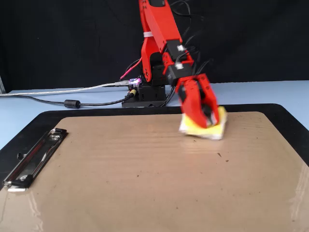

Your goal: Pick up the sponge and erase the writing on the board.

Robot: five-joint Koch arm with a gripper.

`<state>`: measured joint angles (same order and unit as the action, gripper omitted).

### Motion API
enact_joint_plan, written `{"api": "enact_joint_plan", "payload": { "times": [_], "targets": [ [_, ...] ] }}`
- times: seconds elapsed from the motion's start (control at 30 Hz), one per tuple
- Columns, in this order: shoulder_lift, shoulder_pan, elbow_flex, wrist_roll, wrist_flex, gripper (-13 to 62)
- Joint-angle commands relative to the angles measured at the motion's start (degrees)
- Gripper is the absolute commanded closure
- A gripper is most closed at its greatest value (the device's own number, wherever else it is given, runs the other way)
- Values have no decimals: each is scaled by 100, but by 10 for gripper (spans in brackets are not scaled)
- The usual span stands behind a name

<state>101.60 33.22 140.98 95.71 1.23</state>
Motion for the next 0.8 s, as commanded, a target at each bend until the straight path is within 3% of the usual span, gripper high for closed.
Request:
{"api": "enact_joint_plan", "payload": {
  "times": [0.0, 0.1, 0.17, 0.23, 0.33, 0.4, 0.6, 0.63, 0.7, 0.77],
  "targets": [
    [-580, 105, -492, 290, 158, 574],
    [-2918, -132, -2593, 246, 457, 574],
    [-3480, -229, -3489, 167, 457, 573],
    [-3076, -272, -2909, 70, 431, 574],
    [-1222, -659, -940, -193, 431, 574],
    [-747, -1151, -589, -650, 492, 574],
    [-4474, -1591, -4456, -1143, 703, 574],
    [-4474, -1617, -4641, -1143, 624, 574],
    [-3586, -1617, -3595, -1169, 519, 574],
    [-1916, -1617, -1837, -1151, 501, 574]
  ]
}}
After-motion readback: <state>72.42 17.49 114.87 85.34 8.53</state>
